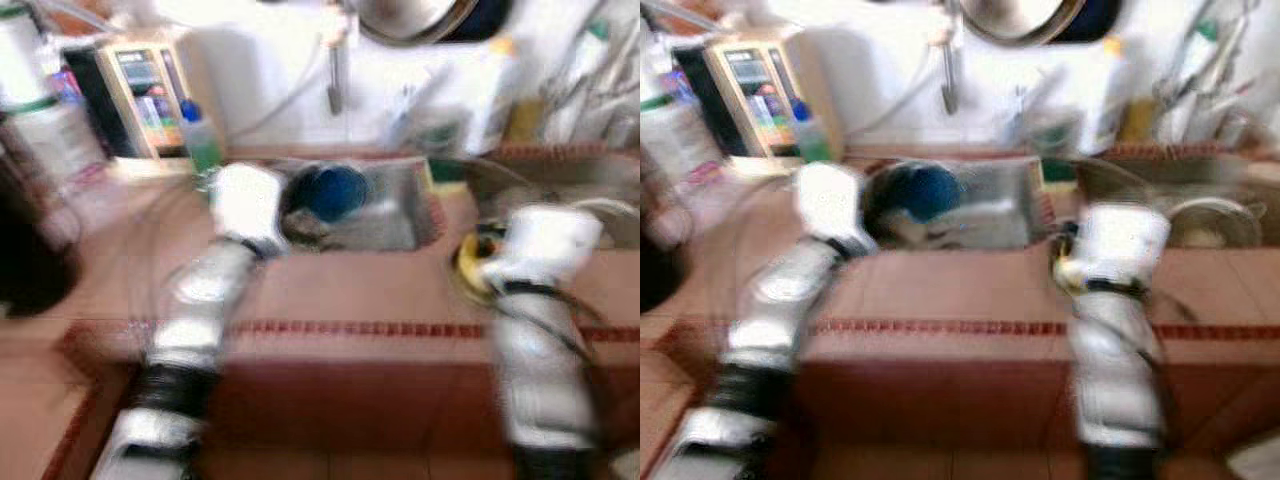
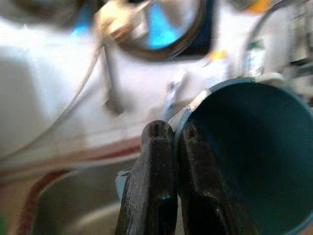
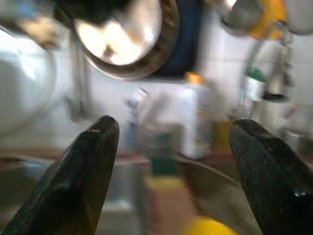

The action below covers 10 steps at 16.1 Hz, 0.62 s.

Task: Kitchen organization

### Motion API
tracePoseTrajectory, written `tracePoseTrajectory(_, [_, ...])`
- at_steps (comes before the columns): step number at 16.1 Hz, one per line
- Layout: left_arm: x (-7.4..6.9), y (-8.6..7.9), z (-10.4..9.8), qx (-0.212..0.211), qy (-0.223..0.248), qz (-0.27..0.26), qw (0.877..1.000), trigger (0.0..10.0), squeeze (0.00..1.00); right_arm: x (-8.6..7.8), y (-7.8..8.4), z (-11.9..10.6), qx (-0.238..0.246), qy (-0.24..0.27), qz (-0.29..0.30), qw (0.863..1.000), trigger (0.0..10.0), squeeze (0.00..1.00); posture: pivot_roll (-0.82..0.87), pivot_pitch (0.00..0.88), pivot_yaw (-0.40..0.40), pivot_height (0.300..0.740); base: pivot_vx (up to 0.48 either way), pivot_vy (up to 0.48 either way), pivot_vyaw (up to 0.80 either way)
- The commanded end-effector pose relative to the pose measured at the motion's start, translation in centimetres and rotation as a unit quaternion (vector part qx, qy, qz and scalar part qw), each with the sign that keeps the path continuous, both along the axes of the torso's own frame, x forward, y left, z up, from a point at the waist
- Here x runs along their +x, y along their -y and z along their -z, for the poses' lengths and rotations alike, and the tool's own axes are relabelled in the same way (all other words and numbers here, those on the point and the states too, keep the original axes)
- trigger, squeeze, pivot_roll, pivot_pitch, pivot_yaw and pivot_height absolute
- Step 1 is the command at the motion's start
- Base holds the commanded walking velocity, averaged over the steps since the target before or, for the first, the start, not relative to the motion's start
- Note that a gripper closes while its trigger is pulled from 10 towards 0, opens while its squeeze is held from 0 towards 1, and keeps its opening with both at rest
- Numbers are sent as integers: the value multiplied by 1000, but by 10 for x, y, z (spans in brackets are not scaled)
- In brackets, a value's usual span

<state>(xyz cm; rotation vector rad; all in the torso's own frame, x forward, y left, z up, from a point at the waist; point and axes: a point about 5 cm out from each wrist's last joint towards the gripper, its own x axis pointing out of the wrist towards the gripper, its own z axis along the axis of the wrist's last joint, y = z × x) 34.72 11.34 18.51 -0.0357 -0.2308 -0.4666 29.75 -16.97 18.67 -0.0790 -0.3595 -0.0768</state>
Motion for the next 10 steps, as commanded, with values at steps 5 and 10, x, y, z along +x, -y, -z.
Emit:
tracePoseTrajectory(5, [0,15,-9,1,15,23,1000,10000,0,0,13,1,-7,-9,22,1000,10000,0,-240,0,131,740,50,0,-708])
tracePoseTrajectory(10, [0,15,-9,-14,6,18,1000,10000,0,-1,12,-1,-15,0,16,1000,10000,0,-241,0,128,740,0,0,-426])
